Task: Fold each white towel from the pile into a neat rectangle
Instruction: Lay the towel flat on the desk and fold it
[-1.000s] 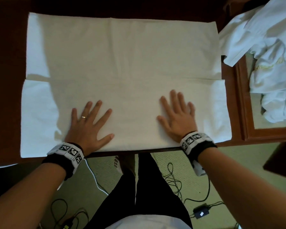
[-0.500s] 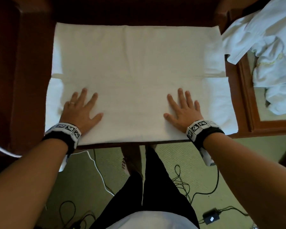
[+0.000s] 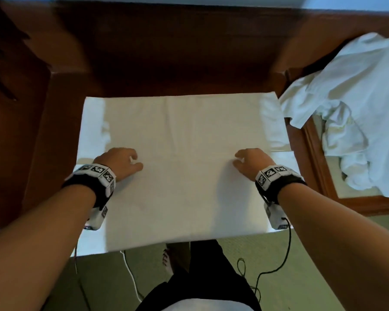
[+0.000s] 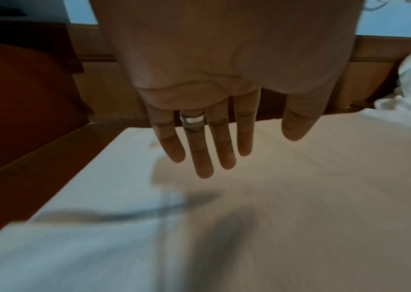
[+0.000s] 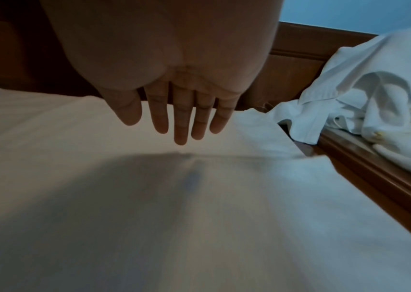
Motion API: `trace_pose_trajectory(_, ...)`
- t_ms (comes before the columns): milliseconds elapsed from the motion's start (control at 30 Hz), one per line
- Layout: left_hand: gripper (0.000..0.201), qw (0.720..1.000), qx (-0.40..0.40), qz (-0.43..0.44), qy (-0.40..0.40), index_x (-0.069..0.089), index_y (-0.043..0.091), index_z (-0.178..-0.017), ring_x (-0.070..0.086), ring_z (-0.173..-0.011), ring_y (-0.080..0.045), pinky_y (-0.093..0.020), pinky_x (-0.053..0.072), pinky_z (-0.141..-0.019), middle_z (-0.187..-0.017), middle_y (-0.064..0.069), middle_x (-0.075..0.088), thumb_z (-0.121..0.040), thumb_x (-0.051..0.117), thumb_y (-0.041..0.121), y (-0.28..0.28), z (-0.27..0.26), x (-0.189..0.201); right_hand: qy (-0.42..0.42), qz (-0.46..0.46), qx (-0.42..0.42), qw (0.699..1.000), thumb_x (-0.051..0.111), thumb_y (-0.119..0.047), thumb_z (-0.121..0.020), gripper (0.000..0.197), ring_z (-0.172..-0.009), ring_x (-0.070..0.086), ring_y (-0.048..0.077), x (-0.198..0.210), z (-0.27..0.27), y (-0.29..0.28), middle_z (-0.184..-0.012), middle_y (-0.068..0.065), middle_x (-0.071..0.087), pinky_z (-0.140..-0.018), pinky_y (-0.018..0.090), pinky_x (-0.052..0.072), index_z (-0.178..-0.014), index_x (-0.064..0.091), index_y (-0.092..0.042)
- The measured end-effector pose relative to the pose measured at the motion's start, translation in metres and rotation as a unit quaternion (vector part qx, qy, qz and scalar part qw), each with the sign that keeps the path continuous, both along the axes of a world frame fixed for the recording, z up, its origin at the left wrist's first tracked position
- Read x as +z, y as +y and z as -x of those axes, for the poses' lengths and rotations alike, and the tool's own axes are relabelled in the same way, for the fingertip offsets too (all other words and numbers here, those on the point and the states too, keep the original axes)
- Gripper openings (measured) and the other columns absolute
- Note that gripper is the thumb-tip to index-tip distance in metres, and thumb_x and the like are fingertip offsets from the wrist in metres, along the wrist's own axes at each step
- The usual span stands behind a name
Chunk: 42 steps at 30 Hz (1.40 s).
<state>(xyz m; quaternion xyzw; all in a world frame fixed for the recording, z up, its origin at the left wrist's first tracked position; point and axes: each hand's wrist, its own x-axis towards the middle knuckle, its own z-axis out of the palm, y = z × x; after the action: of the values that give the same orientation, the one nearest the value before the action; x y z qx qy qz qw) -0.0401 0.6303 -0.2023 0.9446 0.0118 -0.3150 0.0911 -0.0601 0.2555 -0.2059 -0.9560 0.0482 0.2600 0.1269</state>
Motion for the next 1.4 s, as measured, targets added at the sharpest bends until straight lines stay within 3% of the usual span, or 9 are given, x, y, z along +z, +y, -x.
trace_pose_trajectory(133, 0.035, 0.999, 0.007, 0.016, -0.044, 0.062, 0.026, -0.115, 0.059, -0.106, -0.028, -0.042, 0.05, -0.093, -0.117, -0.004, 0.065, -0.092, 0.062, 0.052, -0.01, -0.058, 0.004, -0.042, 0.024, 0.013, 0.999, 0.05, -0.033, -0.098, 0.039, -0.123, 0.053, 0.03, -0.003, -0.067, -0.014, -0.131, 0.01, 0.062, -0.103, 0.04, 0.045, -0.134, 0.059, -0.019)
trace_pose_trajectory(467, 0.072, 0.985, -0.052, -0.115, -0.118, 0.02, 0.026, -0.159, 0.021, -0.149, -0.036, -0.058, 0.033, -0.111, -0.165, -0.008, 0.02, -0.098, 0.057, 0.035, -0.009, -0.166, -0.052, -0.096, 0.058, 0.073, 0.991, 0.058, -0.02, -0.096, 0.063, -0.144, 0.03, 0.032, -0.048, -0.19, -0.052, -0.159, 0.01, 0.03, -0.113, 0.052, 0.034, -0.153, 0.03, -0.02)
trace_pose_trajectory(567, 0.061, 0.98, -0.039, -0.119, -0.153, 0.038, 0.019, -0.149, 0.04, -0.134, -0.043, -0.06, 0.035, -0.104, -0.144, -0.02, 0.047, -0.094, 0.063, 0.03, -0.011, -0.174, -0.059, -0.131, 0.033, 0.047, 0.99, 0.059, -0.024, -0.095, 0.054, -0.136, 0.037, 0.033, -0.06, -0.196, -0.056, -0.147, 0.011, 0.044, -0.109, 0.048, 0.034, -0.146, 0.043, -0.017)
trace_pose_trajectory(667, 0.03, 0.965, -0.047, -0.134, -0.222, 0.063, 0.01, -0.114, 0.05, -0.11, -0.043, -0.055, 0.029, -0.105, -0.111, -0.023, 0.054, -0.088, 0.067, 0.025, -0.012, -0.172, -0.059, -0.163, 0.055, 0.053, 0.984, 0.057, -0.025, -0.095, 0.034, -0.121, 0.044, 0.034, -0.062, -0.199, -0.056, -0.126, 0.013, 0.054, -0.099, 0.047, 0.032, -0.126, 0.057, -0.012)
trace_pose_trajectory(833, 0.025, 0.974, -0.022, -0.089, -0.208, 0.059, 0.0, -0.103, 0.058, -0.097, -0.047, -0.053, 0.04, -0.096, -0.096, -0.03, 0.063, -0.09, 0.066, 0.021, -0.017, -0.18, -0.032, -0.171, 0.042, 0.067, 0.982, 0.057, -0.025, -0.095, 0.023, -0.108, 0.053, 0.035, -0.033, -0.214, -0.058, -0.11, 0.014, 0.06, -0.098, 0.046, 0.033, -0.111, 0.059, -0.007)
trace_pose_trajectory(933, 0.033, 0.98, 0.019, -0.033, -0.197, 0.055, 0.009, -0.114, 0.065, -0.087, -0.046, -0.052, 0.056, -0.078, -0.092, -0.026, 0.068, -0.093, 0.064, 0.033, -0.006, -0.181, 0.003, -0.189, 0.027, 0.055, 0.98, 0.056, -0.025, -0.095, 0.024, -0.095, 0.059, 0.038, 0.001, -0.211, -0.06, -0.095, 0.015, 0.065, -0.096, 0.043, 0.035, -0.112, 0.057, -0.008)
trace_pose_trajectory(1100, 0.051, 0.969, -0.023, -0.054, -0.239, 0.06, 0.009, -0.103, 0.07, -0.077, -0.037, -0.042, 0.054, -0.077, -0.086, -0.018, 0.07, -0.092, 0.057, 0.059, 0.007, -0.151, 0.06, -0.232, 0.026, 0.048, 0.971, 0.056, -0.027, -0.096, 0.024, -0.085, 0.061, 0.039, 0.055, -0.171, -0.059, -0.081, 0.011, 0.06, -0.085, 0.045, 0.043, -0.111, 0.058, -0.008)
trace_pose_trajectory(1233, 0.045, 0.943, -0.085, -0.077, -0.312, 0.049, 0.016, -0.074, 0.064, -0.067, -0.035, -0.04, 0.043, -0.071, -0.059, 0.0, 0.045, -0.089, 0.063, 0.056, 0.013, -0.092, 0.089, -0.284, 0.066, 0.071, 0.954, 0.055, -0.032, -0.093, 0.021, -0.078, 0.062, 0.037, 0.079, -0.118, -0.055, -0.081, 0.012, 0.066, -0.091, 0.046, 0.038, -0.098, 0.056, -0.012)
trace_pose_trajectory(1400, 0.031, 0.92, -0.108, -0.062, -0.371, 0.048, 0.017, -0.075, 0.056, -0.077, -0.039, -0.046, 0.03, -0.073, -0.071, -0.006, 0.046, -0.086, 0.073, 0.034, 0.02, 0.004, 0.088, -0.332, 0.071, 0.056, 0.939, 0.055, -0.027, -0.093, 0.015, -0.085, 0.06, 0.034, 0.078, -0.028, -0.052, -0.09, 0.009, 0.065, -0.098, 0.05, 0.03, -0.094, 0.057, -0.012)
